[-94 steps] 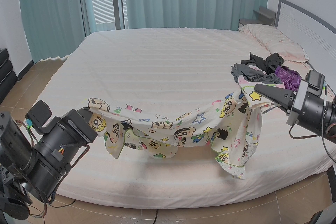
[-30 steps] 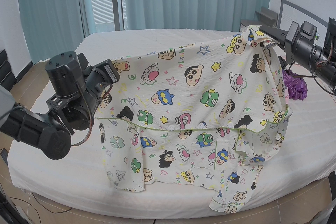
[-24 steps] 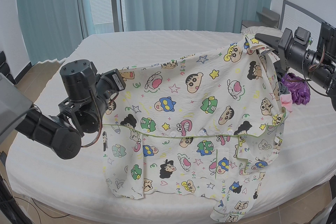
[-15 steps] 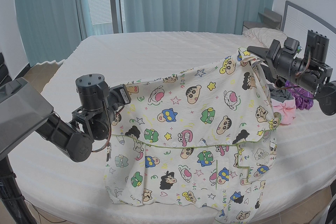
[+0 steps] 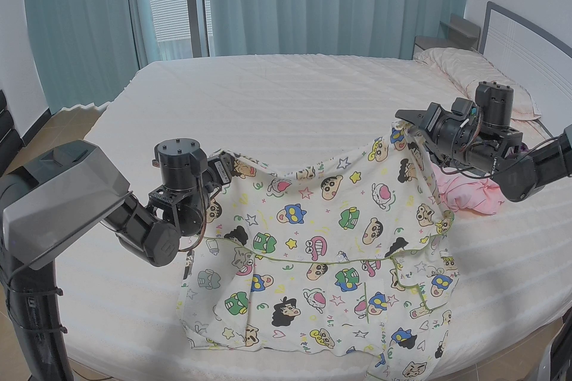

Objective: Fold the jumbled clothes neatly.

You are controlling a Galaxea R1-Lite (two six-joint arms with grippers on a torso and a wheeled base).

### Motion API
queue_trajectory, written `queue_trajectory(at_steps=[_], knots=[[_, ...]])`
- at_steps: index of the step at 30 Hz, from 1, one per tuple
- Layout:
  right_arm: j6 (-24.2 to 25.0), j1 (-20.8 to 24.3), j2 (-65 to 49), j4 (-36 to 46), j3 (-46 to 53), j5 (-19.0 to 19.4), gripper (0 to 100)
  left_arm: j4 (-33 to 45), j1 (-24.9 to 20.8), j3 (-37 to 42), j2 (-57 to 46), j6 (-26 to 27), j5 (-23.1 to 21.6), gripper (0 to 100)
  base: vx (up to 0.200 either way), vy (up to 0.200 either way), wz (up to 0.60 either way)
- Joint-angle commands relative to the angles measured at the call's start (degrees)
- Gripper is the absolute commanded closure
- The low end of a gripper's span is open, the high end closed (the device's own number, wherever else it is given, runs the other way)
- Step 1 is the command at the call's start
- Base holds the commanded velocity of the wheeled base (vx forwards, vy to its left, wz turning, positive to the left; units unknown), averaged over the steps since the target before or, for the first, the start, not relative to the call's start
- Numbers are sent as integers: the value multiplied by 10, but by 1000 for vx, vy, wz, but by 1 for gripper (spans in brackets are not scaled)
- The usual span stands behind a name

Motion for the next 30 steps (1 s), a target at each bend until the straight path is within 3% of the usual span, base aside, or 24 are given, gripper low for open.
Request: queue_trajectory(at_steps=[1,8,15,18,21,25,26,30], knots=[[15,1,76,0,-36,-4,0,6,12,-45,65,-7,1,0,0,0,0],[70,0,174,0,-128,-119,0,29,54,-88,95,-7,1,0,0,0,0],[81,-18,153,1,-94,-121,0,42,73,-83,85,-7,1,0,0,0,0],[78,-35,118,2,-58,-95,0,42,73,-53,58,-10,-1,0,0,0,0],[72,-60,62,5,9,-45,0,41,70,-7,20,-32,-9,0,0,0,0],[25,-105,3,2,105,10,0,42,66,73,-44,-79,-55,0,0,0,0],[-5,-127,-15,2,145,32,0,42,66,114,-75,-96,-84,0,0,0,0],[-63,-176,-41,1,224,84,0,40,63,202,-134,-135,-111,0,0,0,0]])
